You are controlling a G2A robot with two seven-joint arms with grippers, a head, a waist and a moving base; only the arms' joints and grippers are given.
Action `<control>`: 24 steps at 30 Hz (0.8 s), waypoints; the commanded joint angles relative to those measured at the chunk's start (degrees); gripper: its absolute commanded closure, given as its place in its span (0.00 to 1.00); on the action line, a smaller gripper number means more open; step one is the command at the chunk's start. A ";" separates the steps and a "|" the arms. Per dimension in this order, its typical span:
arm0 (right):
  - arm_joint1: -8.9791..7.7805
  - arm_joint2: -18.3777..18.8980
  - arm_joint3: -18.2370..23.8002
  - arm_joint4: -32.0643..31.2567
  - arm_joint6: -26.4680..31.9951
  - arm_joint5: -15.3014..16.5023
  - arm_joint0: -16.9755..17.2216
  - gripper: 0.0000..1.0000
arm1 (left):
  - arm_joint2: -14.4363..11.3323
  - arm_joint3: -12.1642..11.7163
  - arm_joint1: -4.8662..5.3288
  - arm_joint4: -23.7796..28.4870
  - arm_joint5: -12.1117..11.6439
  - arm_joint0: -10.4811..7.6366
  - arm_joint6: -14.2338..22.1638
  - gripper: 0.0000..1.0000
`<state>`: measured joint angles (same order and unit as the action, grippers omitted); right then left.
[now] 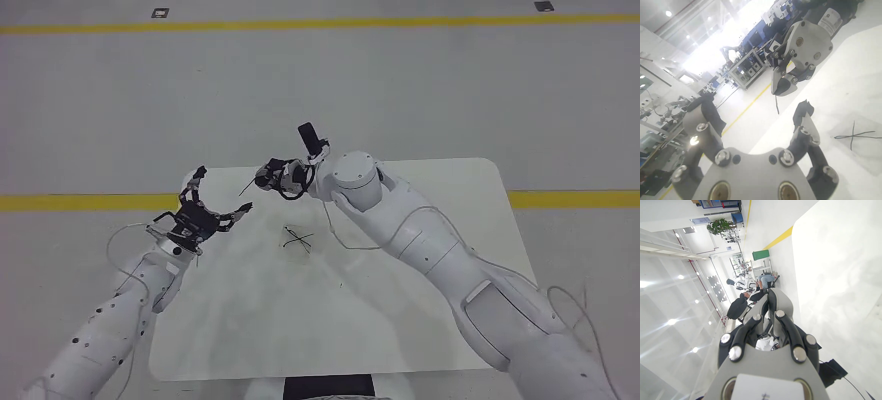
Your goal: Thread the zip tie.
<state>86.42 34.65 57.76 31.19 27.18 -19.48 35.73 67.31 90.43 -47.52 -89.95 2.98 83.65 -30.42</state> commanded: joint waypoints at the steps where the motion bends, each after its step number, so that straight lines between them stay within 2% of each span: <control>1: -0.04 -0.12 -0.11 -0.24 -0.28 0.00 -0.03 1.00 | -1.57 -0.47 1.05 0.00 1.43 -0.57 -0.11 0.00; 3: -0.05 -0.25 -0.18 -0.09 -0.47 0.00 -0.05 1.00 | -3.10 -0.69 1.98 0.00 2.73 -1.11 -0.11 0.08; 10: 0.08 -1.51 -1.02 0.77 -1.69 0.00 -0.44 1.00 | -9.07 -0.96 5.34 0.00 7.76 -3.78 0.27 0.25; 13: 0.24 -2.51 -1.74 1.36 -2.20 0.00 -1.00 1.00 | -12.01 -1.22 6.72 0.00 9.79 -5.33 0.82 0.39; 20: 0.55 -4.22 -1.74 2.29 -3.39 0.00 -1.91 1.00 | -19.19 -2.31 9.67 0.00 14.66 -9.54 1.52 0.51; 24: 0.62 -4.49 -1.33 2.49 -3.83 0.00 -1.90 1.00 | -23.16 -2.40 10.84 0.00 16.50 -11.94 2.20 0.52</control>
<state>87.02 30.20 56.38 33.64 23.42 -19.48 33.82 45.17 88.00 -36.94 -89.95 19.21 72.29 -28.42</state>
